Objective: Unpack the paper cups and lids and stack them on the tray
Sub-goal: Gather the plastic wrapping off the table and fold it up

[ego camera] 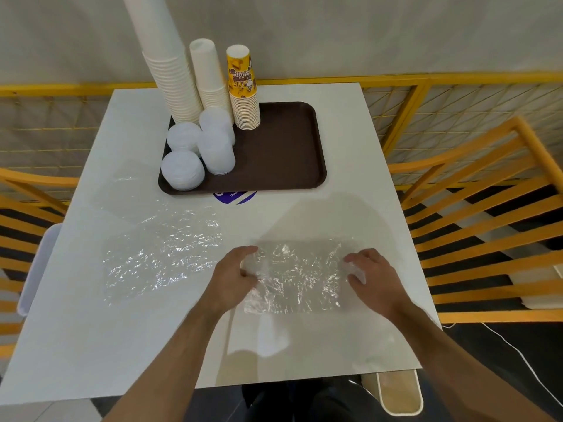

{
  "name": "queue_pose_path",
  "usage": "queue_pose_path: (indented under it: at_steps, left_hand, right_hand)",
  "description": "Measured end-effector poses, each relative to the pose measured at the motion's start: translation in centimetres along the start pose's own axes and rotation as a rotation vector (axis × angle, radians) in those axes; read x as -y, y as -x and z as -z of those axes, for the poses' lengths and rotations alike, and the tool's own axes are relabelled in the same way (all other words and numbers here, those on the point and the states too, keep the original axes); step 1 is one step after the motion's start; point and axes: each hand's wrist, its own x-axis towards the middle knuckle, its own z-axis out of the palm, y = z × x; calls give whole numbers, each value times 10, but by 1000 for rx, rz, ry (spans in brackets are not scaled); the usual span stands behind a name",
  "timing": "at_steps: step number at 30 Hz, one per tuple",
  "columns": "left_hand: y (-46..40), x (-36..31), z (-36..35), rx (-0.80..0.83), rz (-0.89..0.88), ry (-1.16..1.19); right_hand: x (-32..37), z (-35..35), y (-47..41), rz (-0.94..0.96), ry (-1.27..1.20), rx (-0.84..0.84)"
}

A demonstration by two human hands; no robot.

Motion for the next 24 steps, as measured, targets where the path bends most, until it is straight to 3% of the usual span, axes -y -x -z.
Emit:
queue_pose_path:
  at_steps: [11,24]
  left_hand:
    - [6,-23,7,31,-75,-73]
    - [10,-27,6,11,-57,-117]
  right_hand:
    - [2,-4,-6,11,-216,-112]
    - [-7,-5,-15,101,-215,-165]
